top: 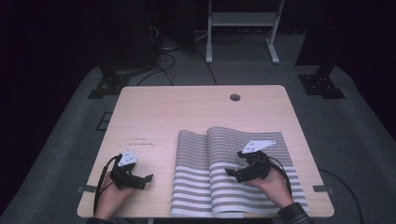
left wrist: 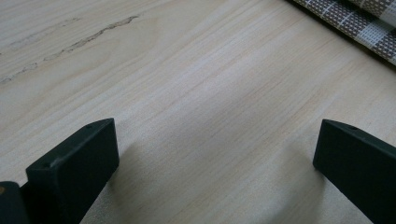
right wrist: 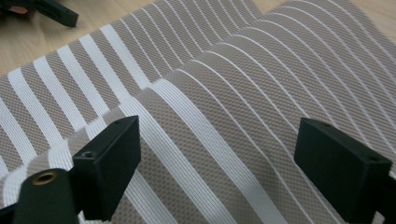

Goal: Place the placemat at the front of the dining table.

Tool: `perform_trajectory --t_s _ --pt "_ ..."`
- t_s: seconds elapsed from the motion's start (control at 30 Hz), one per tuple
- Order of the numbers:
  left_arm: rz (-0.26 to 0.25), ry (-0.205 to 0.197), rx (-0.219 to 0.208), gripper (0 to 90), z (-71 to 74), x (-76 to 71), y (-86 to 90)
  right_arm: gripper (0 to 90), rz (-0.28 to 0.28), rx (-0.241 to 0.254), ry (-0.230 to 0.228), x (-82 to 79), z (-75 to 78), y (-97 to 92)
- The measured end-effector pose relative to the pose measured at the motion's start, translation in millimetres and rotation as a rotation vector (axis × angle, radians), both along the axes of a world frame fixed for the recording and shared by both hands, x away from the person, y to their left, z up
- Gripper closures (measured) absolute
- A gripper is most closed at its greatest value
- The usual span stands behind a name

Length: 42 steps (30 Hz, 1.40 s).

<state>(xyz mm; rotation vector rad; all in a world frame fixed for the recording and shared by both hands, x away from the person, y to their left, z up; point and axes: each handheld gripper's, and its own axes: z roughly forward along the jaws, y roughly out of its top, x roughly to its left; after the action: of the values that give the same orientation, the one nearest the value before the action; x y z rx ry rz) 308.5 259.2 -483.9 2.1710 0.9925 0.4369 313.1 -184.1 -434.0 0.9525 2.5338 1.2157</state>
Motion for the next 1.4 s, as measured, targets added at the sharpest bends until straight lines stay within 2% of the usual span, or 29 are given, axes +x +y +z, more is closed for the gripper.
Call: perform_trajectory --t_s 0.17,0.2,0.37,0.57,0.67,0.73,0.77,0.87,1.03,1.1,1.13,1.23,1.27,1.4 --pt "0.0 0.0 0.0 0.0 0.0 0.0 0.0 12.7 0.033 0.005 0.0 -0.4 -0.2 18.5" --pt "0.0 0.0 0.0 0.0 0.0 0.0 0.0 11.8 0.047 -0.004 0.005 0.2 -3.9 28.3" --pt "0.0 -0.002 -0.001 0.0 -0.1 0.1 -0.1 10.4 0.068 -0.051 0.009 -0.1 -12.6 45.1" --pt "0.002 -0.001 -0.003 0.0 -0.1 0.0 -0.2 11.1 0.08 -0.096 0.031 2.5 -25.3 53.3" --pt "0.002 0.0 -0.003 0.0 -0.1 -0.1 -0.2 17.3 0.093 -0.128 0.044 1.6 -35.7 56.6" --pt "0.002 0.0 -0.003 0.0 -0.2 -0.1 -0.2 18.8 0.092 -0.154 0.008 -2.0 -37.5 59.4" --pt "0.002 -0.001 -0.002 0.0 -0.1 0.0 -0.2 22.9 0.09 -0.178 -0.005 -3.5 -37.0 61.0" --pt "0.002 -0.001 -0.002 0.0 -0.2 -0.1 -0.2 32.5 0.111 -0.168 -0.018 -6.3 -36.0 60.6" --pt "0.002 0.0 -0.002 0.0 -0.2 -0.1 -0.2 37.6 0.124 -0.156 -0.024 -7.1 -36.1 59.9" --pt "0.002 -0.001 -0.002 0.0 -0.1 -0.1 -0.2 58.3 0.118 -0.158 -0.044 -9.2 -35.2 57.8" --pt "0.002 -0.001 -0.002 0.0 -0.2 -0.1 -0.2 61.8 0.135 -0.14 -0.043 -10.1 -36.0 56.9" --pt "0.002 -0.001 -0.002 0.0 -0.2 -0.1 -0.3 65.0 0.139 -0.136 -0.045 -11.6 -36.3 56.8" --pt "0.002 -0.001 -0.002 0.0 -0.1 -0.1 -0.2 71.6 0.147 -0.136 -0.039 -11.3 -36.0 56.6" --pt "0.002 0.0 -0.002 0.0 -0.1 0.0 -0.2 71.0 0.149 -0.125 -0.035 -12.2 -36.3 56.4"
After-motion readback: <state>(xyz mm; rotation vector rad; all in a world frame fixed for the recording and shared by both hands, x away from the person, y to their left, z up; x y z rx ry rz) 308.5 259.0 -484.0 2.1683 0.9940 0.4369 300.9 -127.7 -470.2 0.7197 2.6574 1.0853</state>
